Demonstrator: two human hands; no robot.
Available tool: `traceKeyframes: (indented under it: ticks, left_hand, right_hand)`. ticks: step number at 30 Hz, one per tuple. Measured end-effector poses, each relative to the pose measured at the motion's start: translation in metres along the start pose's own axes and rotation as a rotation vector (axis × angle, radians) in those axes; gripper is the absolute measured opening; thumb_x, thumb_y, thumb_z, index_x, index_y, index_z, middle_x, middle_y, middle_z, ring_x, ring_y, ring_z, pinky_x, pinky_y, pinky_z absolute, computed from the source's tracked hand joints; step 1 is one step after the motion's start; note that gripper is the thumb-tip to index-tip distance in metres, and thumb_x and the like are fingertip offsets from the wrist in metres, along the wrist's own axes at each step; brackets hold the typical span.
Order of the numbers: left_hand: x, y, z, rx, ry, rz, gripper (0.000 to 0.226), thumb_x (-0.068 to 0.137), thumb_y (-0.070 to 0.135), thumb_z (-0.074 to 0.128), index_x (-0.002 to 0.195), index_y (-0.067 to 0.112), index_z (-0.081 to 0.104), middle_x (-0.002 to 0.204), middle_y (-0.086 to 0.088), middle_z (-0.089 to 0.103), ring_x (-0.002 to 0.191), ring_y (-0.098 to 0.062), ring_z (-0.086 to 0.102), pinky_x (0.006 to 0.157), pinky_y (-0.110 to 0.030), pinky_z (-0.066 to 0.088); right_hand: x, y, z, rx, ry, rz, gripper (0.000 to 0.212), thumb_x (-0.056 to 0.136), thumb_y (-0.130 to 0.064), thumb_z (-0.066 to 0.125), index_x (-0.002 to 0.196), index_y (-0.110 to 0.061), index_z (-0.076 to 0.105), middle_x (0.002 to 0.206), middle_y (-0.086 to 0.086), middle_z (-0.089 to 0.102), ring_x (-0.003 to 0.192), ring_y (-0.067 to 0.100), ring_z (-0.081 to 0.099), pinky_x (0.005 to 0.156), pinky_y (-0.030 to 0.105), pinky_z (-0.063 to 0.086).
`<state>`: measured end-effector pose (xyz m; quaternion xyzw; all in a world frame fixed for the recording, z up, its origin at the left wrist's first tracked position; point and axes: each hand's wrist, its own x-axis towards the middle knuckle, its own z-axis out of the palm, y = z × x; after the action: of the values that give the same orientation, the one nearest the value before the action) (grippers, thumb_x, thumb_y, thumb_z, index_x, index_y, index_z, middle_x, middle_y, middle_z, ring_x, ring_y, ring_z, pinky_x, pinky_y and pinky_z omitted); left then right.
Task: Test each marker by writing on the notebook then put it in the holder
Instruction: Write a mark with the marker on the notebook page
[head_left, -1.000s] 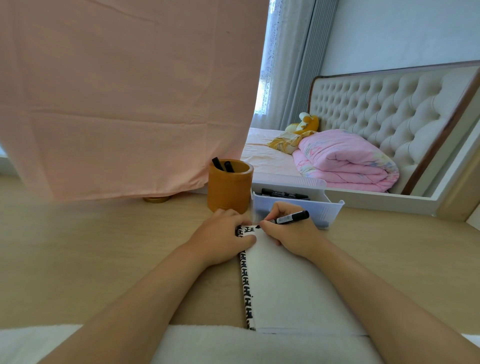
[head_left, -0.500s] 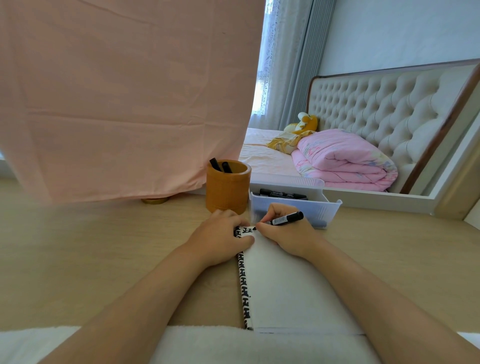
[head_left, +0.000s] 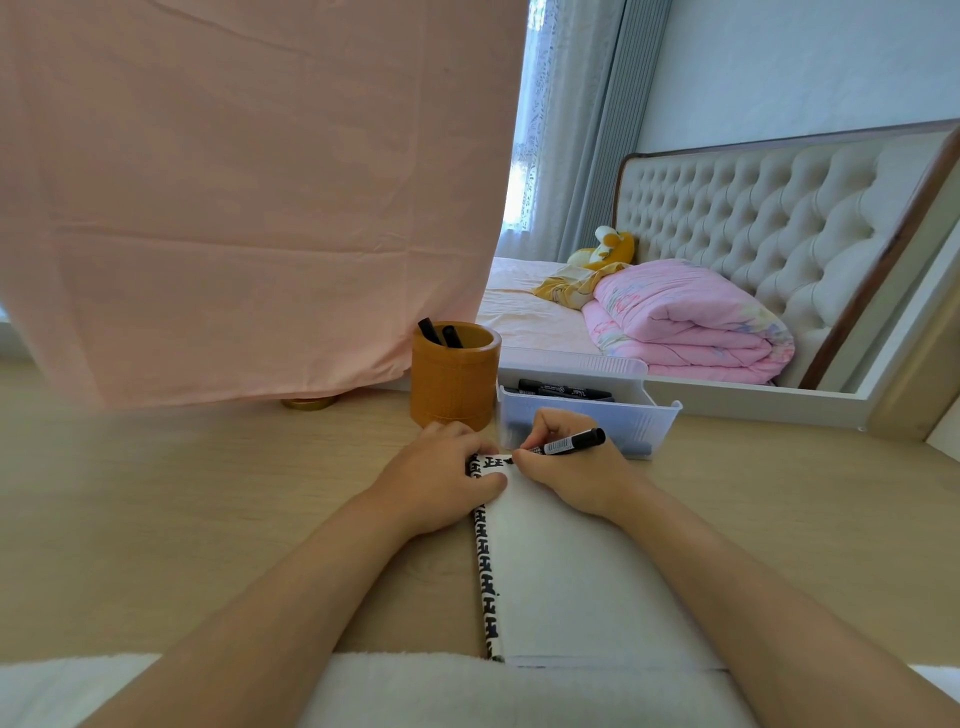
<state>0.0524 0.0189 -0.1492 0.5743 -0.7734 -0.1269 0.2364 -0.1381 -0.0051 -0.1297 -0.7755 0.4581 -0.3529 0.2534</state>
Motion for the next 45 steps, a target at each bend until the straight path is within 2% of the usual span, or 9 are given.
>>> traceKeyframes:
  ticks: [13,22,27,33,36,38,41,43,45]
  left_hand:
    - [0.0,0.0,0.0,0.001,0.005,0.013,0.04,0.089,0.051,0.056,0.129,0.041,0.055,0.129,0.013,0.051,0.119,-0.006,0.037,0.099,-0.032,0.039]
    - [0.0,-0.001,0.0,-0.006,0.009,0.017,0.037,0.089,0.051,0.056,0.125,0.041,0.056,0.125,0.014,0.051,0.117,-0.006,0.038,0.097,-0.032,0.04]
    - [0.001,-0.001,0.001,0.002,0.007,0.016,0.038,0.09,0.051,0.056,0.126,0.041,0.055,0.126,0.014,0.051,0.117,-0.006,0.037,0.097,-0.032,0.039]
    - [0.0,-0.003,0.0,0.016,0.006,0.023,0.039,0.091,0.053,0.053,0.129,0.042,0.054,0.127,0.014,0.052,0.118,-0.006,0.037,0.098,-0.033,0.039]
    - [-0.001,-0.003,-0.003,-0.04,0.02,0.041,0.04,0.096,0.053,0.046,0.133,0.039,0.054,0.129,0.014,0.055,0.118,-0.004,0.041,0.098,-0.031,0.039]
    - [-0.001,-0.003,-0.006,-0.15,0.063,0.034,0.041,0.099,0.047,0.044,0.137,0.034,0.053,0.133,0.013,0.057,0.117,-0.002,0.047,0.097,-0.027,0.04]
    - [-0.001,-0.01,-0.014,-0.232,0.117,-0.025,0.039,0.101,0.036,0.046,0.139,0.032,0.051,0.132,0.013,0.057,0.115,-0.002,0.052,0.094,-0.022,0.041]
    - [-0.002,-0.017,-0.019,-0.191,0.116,-0.064,0.037,0.1,0.03,0.048,0.136,0.032,0.053,0.129,0.013,0.058,0.114,-0.003,0.053,0.095,-0.023,0.043]
    - [-0.001,-0.022,-0.022,-0.042,0.064,-0.082,0.034,0.099,0.029,0.049,0.132,0.033,0.055,0.127,0.013,0.058,0.115,-0.007,0.051,0.098,-0.027,0.043]
  right_hand:
    - [0.0,0.0,-0.001,0.055,0.024,0.01,0.027,0.084,-0.012,0.073,0.065,-0.02,0.056,0.065,-0.005,0.061,0.054,0.0,0.049,0.052,0.013,0.04]
    - [0.0,0.0,-0.002,0.083,-0.04,-0.004,0.026,0.083,-0.013,0.075,0.065,-0.022,0.058,0.068,-0.002,0.067,0.056,0.002,0.054,0.053,0.016,0.042]
    - [0.0,0.0,-0.003,0.072,-0.059,0.021,0.028,0.081,-0.008,0.072,0.064,-0.02,0.054,0.06,-0.008,0.062,0.052,0.003,0.05,0.05,0.016,0.039]
    - [-0.002,0.003,-0.003,0.187,0.069,0.06,0.022,0.083,-0.01,0.072,0.068,-0.02,0.057,0.058,-0.008,0.059,0.052,0.008,0.049,0.053,0.027,0.04]
    - [-0.004,-0.002,-0.008,0.238,0.022,0.016,0.017,0.084,-0.01,0.074,0.076,-0.02,0.062,0.059,-0.006,0.063,0.051,0.012,0.053,0.052,0.028,0.042]
    - [-0.004,-0.009,-0.014,0.248,-0.02,-0.034,0.012,0.085,-0.007,0.074,0.086,-0.018,0.069,0.064,-0.008,0.067,0.054,0.011,0.057,0.052,0.021,0.045]
    - [-0.002,-0.017,-0.023,0.329,-0.064,-0.029,0.024,0.089,-0.002,0.069,0.1,-0.022,0.076,0.072,-0.007,0.071,0.06,0.011,0.06,0.049,0.016,0.043]
    - [-0.002,-0.019,-0.027,0.353,-0.125,-0.012,0.029,0.095,-0.004,0.062,0.109,-0.025,0.074,0.08,0.0,0.074,0.06,0.012,0.061,0.047,0.019,0.044]
    - [-0.003,-0.021,-0.031,0.343,-0.204,-0.037,0.033,0.099,-0.003,0.055,0.119,-0.024,0.07,0.09,0.006,0.075,0.064,0.016,0.064,0.048,0.023,0.047]
